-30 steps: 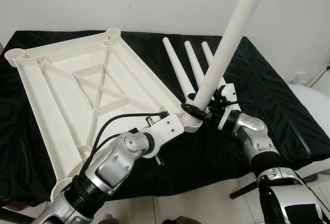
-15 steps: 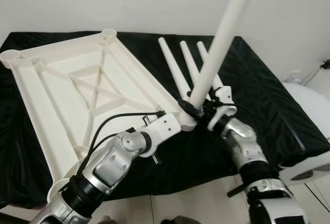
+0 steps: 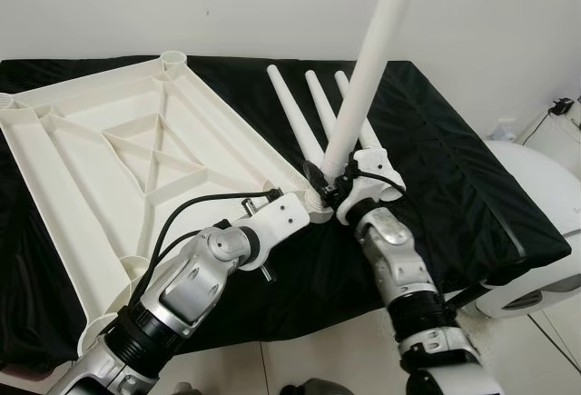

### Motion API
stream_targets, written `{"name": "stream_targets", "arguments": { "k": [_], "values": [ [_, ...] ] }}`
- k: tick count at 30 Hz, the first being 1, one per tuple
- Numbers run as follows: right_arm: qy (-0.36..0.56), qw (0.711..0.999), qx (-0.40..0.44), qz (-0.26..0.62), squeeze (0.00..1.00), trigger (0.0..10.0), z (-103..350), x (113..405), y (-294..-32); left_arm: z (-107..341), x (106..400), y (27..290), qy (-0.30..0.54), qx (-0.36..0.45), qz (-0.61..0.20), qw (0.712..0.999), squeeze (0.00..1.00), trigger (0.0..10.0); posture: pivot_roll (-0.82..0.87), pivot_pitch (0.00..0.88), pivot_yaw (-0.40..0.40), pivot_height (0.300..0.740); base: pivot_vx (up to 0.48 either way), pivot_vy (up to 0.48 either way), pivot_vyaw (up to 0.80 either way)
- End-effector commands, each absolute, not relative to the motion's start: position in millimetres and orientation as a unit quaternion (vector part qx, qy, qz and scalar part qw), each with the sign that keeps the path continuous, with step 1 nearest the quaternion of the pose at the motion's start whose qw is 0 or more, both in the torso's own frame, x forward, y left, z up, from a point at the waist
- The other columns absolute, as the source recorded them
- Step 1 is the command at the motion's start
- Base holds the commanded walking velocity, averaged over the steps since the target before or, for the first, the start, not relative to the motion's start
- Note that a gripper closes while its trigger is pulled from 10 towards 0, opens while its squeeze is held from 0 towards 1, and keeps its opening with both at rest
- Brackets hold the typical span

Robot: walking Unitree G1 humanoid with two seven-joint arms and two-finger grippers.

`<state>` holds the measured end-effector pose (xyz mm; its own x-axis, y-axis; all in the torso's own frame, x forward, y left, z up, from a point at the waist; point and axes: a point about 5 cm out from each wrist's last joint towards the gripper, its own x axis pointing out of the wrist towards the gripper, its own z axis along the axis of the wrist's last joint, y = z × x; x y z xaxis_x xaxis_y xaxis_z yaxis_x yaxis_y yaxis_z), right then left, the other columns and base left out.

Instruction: Building children table

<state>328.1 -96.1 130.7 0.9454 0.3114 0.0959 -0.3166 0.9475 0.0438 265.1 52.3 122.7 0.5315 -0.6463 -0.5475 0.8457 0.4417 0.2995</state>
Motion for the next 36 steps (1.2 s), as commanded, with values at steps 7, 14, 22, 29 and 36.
{"name": "stream_targets", "arguments": {
  "k": [7, 14, 22, 29, 36],
  "values": [
    [-0.038, 0.995, 0.036, 0.079, 0.0, 10.0, 137.5, 327.4, -82.2, 108.1, 243.2, 32.1, 0.199, 0.255, -0.522, 0.789, 0.0, 10.0, 0.03, 0.0, -0.106, 0.74, 0.0, 0.0, 0.0],
    [-0.035, 0.996, 0.036, 0.071, 0.0, 10.0, 138.2, 327.3, -85.9, 108.5, 244.2, 32.2, 0.197, 0.257, -0.521, 0.79, 0.0, 10.0, 0.03, 0.0, -0.103, 0.74, 0.0, 0.0, 0.0],
    [-0.04, 0.995, 0.048, 0.071, 1.0, 10.0, 138.3, 323.4, -92.9, 108.2, 242.7, 33.5, 0.2, 0.256, -0.521, 0.789, 0.0, 10.0, 0.03, 0.0, -0.098, 0.74, 0.0, 0.0, 0.0],
    [-0.053, 0.989, 0.05, 0.129, 0.21, 10.0, 139.4, 321.0, -103.1, 108.2, 242.2, 33.7, 0.2, 0.255, -0.522, 0.789, 0.0, 10.0, 0.02, 0.0, -0.097, 0.74, 0.0, 0.0, 0.0],
    [-0.043, 0.97, 0.025, 0.24, 0.0, 10.0, 131.5, 317.9, -119.7, 108.4, 243.0, 33.6, 0.199, 0.256, -0.522, 0.789, 0.0, 10.0, 0.02, 0.0, -0.093, 0.74, 0.0, 0.0, 0.0]
  ]
}}
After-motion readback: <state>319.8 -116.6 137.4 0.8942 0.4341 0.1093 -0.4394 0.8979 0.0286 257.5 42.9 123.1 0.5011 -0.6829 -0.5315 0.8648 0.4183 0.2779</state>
